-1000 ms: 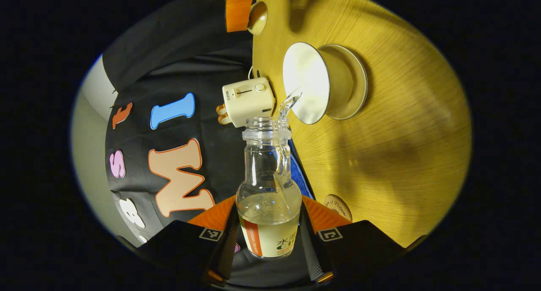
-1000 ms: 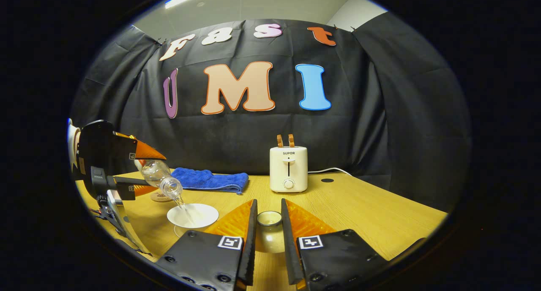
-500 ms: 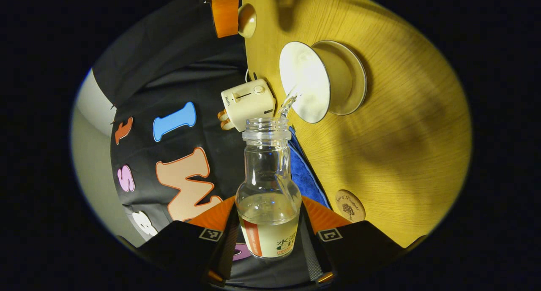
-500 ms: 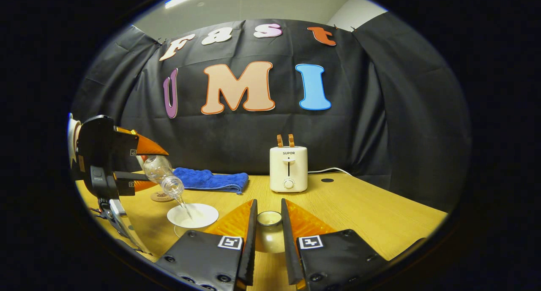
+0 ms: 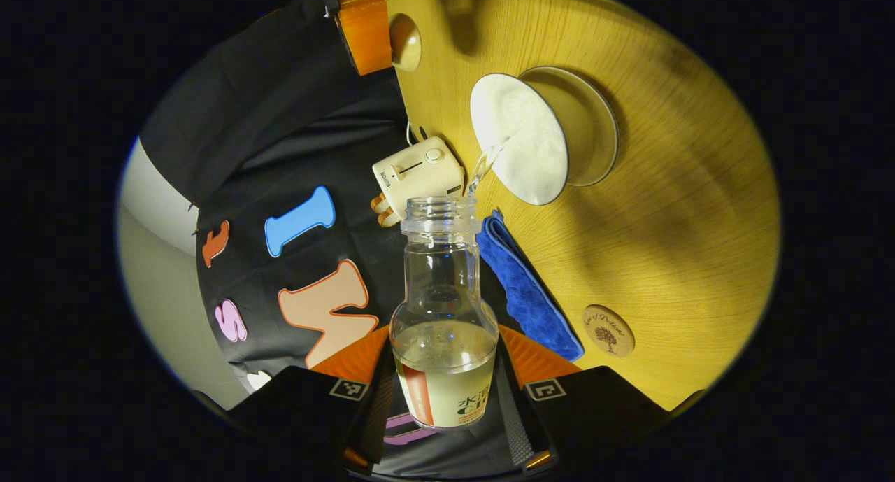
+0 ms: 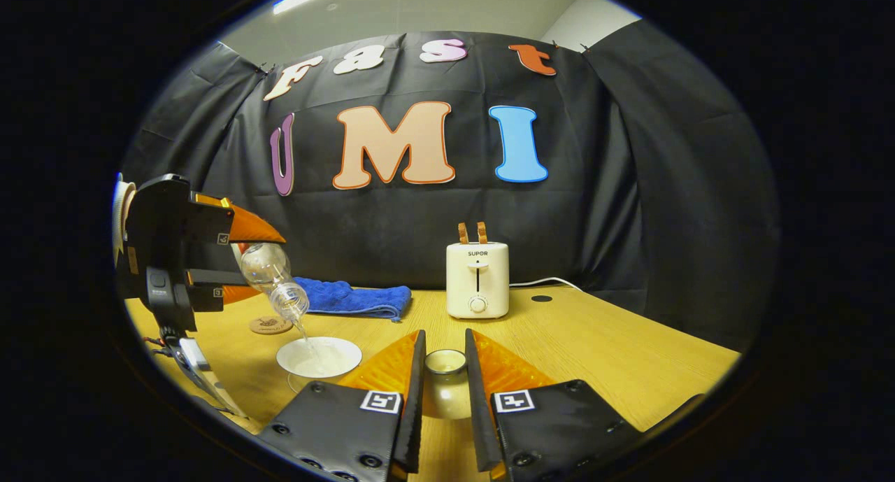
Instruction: Open the teacup lid with one hand, grasp the water bottle and pour water into the teacup with the other hand; after pouring, place the water bottle on the coaster and then close the teacup lid.
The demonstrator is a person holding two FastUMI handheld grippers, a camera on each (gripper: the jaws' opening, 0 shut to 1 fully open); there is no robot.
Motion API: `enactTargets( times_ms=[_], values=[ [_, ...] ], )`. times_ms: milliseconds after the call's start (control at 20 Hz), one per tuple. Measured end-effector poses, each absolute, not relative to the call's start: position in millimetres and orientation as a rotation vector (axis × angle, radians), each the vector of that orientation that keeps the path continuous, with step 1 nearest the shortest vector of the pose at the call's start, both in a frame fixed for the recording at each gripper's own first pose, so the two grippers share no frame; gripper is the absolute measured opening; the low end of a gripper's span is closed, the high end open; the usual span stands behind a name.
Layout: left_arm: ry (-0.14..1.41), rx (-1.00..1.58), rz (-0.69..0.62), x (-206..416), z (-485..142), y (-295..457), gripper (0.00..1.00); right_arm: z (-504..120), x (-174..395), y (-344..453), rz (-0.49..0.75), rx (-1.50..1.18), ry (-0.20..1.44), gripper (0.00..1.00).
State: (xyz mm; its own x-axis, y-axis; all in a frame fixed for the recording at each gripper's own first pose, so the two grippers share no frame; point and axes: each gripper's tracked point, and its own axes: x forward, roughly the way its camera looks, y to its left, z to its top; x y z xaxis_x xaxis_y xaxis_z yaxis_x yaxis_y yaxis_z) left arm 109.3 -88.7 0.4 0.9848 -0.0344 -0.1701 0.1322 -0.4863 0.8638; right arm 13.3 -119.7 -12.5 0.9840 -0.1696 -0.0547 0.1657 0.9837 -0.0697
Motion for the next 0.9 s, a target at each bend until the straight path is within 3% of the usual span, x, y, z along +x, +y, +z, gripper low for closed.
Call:
enactTargets(
  times_ms=[400,900],
  values=[
    [0.057,2.064,-0.202,115.0,-0.3,-88.3,0.65,-12.0,12.3,-119.4,-0.167,-0.065,0.061,0.34],
    [0.184,1.465,-0.266,108.4,-47.1,-75.9,0.65,-12.2,12.9,-120.5,-0.172,-0.065,0.060,0.34]
  ],
)
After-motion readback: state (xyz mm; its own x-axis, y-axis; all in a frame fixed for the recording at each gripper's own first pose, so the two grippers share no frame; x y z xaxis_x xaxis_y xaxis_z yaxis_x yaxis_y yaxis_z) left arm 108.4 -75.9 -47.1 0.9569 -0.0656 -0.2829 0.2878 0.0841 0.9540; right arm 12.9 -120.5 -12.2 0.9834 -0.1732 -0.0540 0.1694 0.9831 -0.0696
